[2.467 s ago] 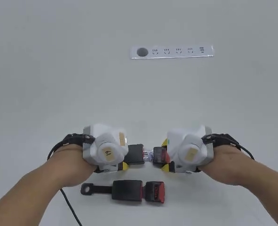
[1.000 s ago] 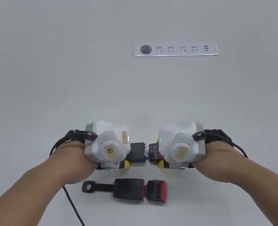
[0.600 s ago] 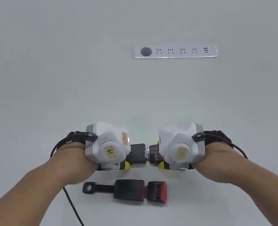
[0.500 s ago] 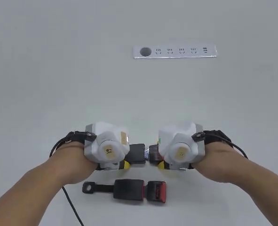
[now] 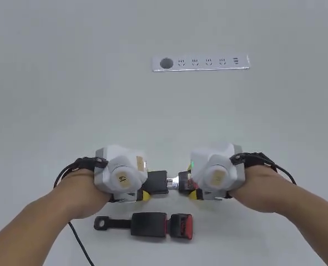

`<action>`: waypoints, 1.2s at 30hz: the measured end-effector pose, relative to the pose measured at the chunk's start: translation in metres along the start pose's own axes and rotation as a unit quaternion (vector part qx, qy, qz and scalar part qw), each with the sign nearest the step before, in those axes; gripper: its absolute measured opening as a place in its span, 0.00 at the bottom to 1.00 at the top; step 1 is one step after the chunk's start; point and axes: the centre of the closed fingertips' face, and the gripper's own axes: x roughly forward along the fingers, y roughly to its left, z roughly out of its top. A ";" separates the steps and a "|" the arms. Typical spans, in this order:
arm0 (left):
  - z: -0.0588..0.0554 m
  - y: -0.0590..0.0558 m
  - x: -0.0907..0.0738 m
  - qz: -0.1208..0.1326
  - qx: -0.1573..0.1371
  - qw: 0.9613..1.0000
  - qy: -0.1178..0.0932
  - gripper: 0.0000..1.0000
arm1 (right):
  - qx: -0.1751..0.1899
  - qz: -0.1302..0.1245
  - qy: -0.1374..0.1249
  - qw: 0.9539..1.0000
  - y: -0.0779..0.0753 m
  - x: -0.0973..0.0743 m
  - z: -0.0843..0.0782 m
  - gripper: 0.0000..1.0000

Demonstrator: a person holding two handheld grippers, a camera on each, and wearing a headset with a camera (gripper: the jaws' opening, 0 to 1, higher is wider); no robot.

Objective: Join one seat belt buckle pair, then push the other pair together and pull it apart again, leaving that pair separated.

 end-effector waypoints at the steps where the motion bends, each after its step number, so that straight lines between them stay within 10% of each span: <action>1: -0.001 0.000 0.000 0.000 -0.001 1.000 0.000 0.32 | -0.001 0.000 0.001 1.000 0.000 0.000 -0.001 0.31; 36: 0.000 0.000 0.000 0.011 0.001 1.000 0.009 0.33 | 0.024 0.000 0.062 0.998 0.005 -0.048 -0.098 0.32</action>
